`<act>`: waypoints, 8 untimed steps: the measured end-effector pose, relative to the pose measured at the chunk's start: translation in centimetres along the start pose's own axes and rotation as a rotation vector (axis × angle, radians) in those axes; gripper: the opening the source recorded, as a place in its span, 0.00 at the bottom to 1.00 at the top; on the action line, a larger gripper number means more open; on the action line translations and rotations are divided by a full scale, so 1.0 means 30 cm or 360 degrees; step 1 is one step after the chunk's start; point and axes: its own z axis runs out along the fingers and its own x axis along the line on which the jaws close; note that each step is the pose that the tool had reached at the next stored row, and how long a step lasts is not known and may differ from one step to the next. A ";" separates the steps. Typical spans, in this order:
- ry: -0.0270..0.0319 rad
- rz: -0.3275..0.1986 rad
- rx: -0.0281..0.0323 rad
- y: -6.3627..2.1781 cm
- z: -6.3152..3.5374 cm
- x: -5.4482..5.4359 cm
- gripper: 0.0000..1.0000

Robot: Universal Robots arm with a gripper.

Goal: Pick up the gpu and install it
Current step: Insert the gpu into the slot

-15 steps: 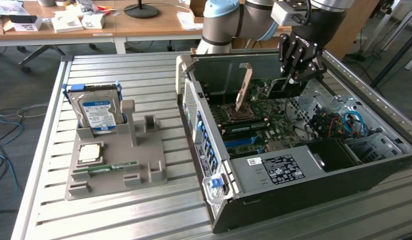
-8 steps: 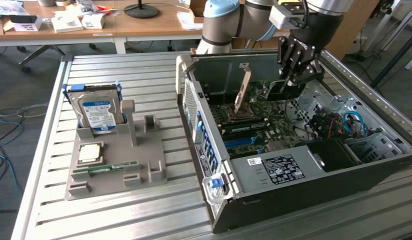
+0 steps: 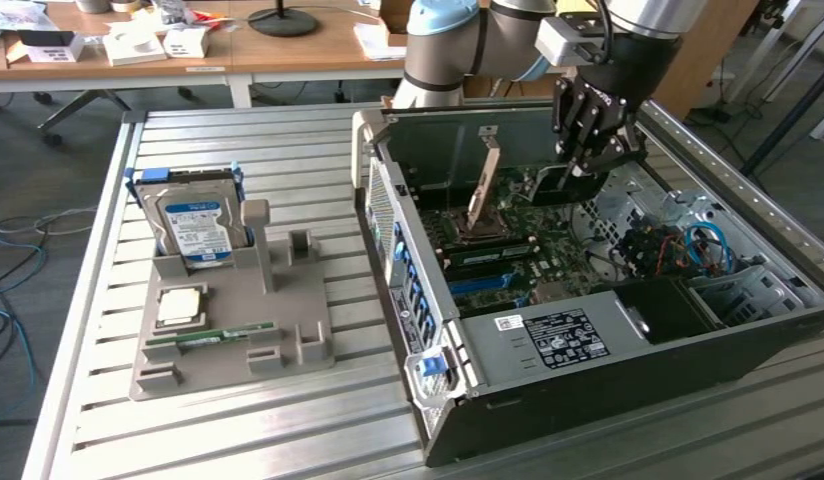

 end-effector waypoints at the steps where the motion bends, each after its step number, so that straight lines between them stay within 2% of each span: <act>1: 0.00000 0.0000 0.00000 0.000 0.000 0.000 0.26; 8: -0.00005 0.0000 0.00001 0.000 0.000 0.003 0.26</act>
